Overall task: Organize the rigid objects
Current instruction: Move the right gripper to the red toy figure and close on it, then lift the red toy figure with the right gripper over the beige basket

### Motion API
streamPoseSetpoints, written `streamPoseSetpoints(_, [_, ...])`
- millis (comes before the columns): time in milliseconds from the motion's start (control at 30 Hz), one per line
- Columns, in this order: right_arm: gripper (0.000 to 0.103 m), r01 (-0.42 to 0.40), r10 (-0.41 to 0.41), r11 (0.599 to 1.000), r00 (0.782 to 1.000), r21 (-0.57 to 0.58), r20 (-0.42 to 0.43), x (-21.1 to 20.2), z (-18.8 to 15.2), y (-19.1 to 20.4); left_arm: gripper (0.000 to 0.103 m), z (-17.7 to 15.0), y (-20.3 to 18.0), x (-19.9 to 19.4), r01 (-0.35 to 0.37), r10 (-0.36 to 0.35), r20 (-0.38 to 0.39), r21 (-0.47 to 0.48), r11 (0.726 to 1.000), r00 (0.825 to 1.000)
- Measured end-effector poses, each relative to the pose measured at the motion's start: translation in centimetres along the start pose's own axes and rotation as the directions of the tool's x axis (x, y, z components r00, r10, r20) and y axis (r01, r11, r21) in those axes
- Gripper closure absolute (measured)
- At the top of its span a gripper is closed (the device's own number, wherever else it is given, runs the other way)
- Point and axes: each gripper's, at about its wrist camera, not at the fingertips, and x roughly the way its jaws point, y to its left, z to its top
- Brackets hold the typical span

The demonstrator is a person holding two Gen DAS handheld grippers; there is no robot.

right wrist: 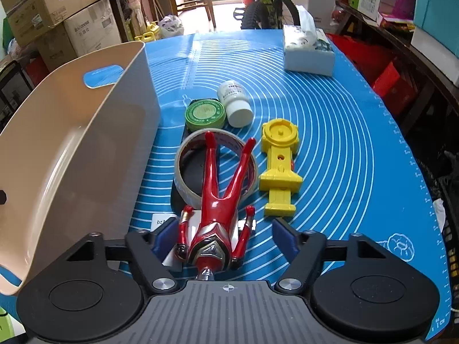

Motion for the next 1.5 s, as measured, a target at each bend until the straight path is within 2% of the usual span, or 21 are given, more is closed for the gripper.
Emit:
streamPoseSetpoints(133, [0.033,-0.009,0.009,1.0,1.0,0.028,-0.003,0.3,0.2,-0.1,0.083,0.0,-0.1,-0.1,0.027,-0.027,0.002,-0.001,1.0,1.0])
streamPoseSetpoints(233, [0.04,-0.008,0.007,0.999,1.0,0.039,0.006,0.3,0.3,0.0,0.086,0.0,0.0,-0.1,0.03,-0.03,0.009,-0.004,1.0,1.0])
streamPoseSetpoints(267, [0.045,-0.005,0.005,0.999,1.0,0.038,0.008,0.3,0.4,0.1,0.093,0.1,0.1,-0.1,0.044,-0.044,0.01,-0.009,0.999,0.999])
streamPoseSetpoints(300, [0.05,-0.005,0.004,0.999,1.0,0.036,0.008,0.4,0.5,0.1,0.094,0.1,0.2,-0.2,0.06,-0.06,0.011,-0.017,0.998,0.998])
streamPoseSetpoints(367, [0.068,-0.014,0.014,0.999,1.0,0.036,0.003,0.6,0.6,0.1,0.094,0.1,0.0,-0.1,0.059,-0.058,0.014,-0.014,0.998,0.998])
streamPoseSetpoints(567, [0.069,-0.011,0.011,1.0,0.999,-0.009,0.033,0.6,0.5,0.7,0.096,0.0,0.3,0.0,0.072,-0.072,0.015,-0.023,0.997,0.997])
streamPoseSetpoints(933, [0.07,0.002,-0.008,0.999,0.988,0.037,0.156,-2.8,2.0,-0.5,0.098,0.0,0.3,0.2,0.081,-0.081,0.013,-0.031,0.996,0.997])
streamPoseSetpoints(1133, [0.07,-0.032,0.027,0.999,0.965,0.015,0.26,-6.4,4.2,0.9,0.098,0.0,0.5,0.3,0.087,-0.087,0.013,-0.05,0.995,0.996])
streamPoseSetpoints(1300, [0.07,-0.087,0.092,0.996,0.939,-0.03,0.331,-8.9,6.2,3.2,0.098,-0.1,0.5,0.3,0.087,-0.086,0.014,-0.047,0.995,0.996])
streamPoseSetpoints(1500, [0.07,-0.13,0.156,0.987,0.923,-0.095,0.352,-9.3,7.7,6.9,0.098,-0.1,0.5,0.4,0.087,-0.087,0.013,-0.052,0.995,0.996])
